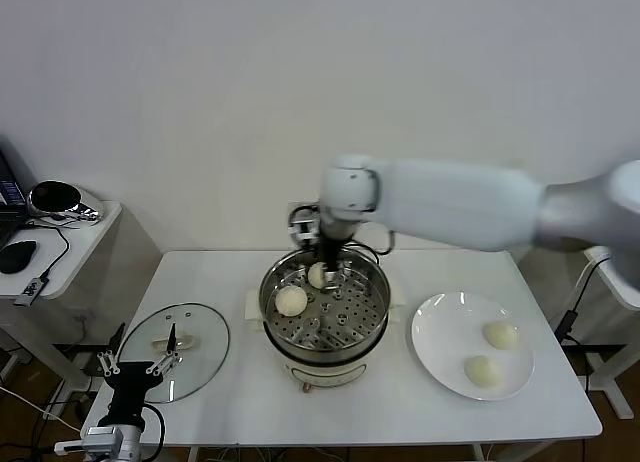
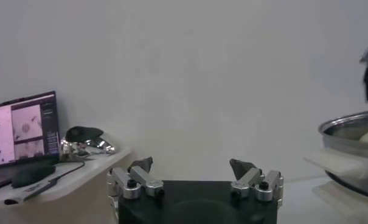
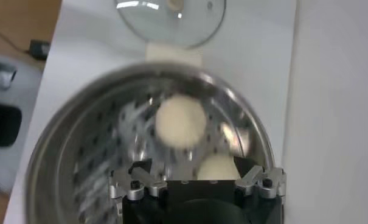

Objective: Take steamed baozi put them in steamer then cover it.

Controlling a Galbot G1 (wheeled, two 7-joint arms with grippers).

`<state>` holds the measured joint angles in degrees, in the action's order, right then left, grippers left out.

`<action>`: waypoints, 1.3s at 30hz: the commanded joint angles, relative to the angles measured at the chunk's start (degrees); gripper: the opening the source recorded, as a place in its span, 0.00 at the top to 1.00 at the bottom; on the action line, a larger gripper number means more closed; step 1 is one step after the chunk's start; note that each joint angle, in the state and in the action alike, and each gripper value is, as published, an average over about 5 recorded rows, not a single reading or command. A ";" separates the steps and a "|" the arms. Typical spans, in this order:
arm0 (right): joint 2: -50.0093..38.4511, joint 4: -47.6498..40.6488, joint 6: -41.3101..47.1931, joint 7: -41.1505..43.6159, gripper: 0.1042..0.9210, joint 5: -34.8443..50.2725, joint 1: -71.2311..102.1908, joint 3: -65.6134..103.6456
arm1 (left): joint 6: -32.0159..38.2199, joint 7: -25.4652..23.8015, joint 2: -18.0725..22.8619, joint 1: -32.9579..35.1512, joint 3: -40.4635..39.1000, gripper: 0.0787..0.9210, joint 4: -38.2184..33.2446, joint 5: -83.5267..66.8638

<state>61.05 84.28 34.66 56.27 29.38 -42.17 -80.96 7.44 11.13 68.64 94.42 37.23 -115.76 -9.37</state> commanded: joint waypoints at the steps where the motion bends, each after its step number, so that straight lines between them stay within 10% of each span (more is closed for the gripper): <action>1: -26.55 15.01 -7.98 9.09 0.12 -13.54 -4.80 -3.21 | -0.04 -0.05 -0.09 0.08 -0.51 0.12 -0.46 0.08; 15: -44.76 12.30 -18.97 8.74 0.12 -33.02 25.59 16.40 | 0.03 0.33 0.85 0.65 -0.82 0.12 -0.92 1.08; 39: -33.21 -2.32 -21.20 6.82 0.12 -39.83 55.50 40.02 | -0.16 0.83 2.01 3.36 1.36 0.12 -2.61 3.01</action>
<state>25.61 85.32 14.46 63.46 -7.98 5.39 -46.99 7.30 11.90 70.67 97.65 38.47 -118.20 -6.51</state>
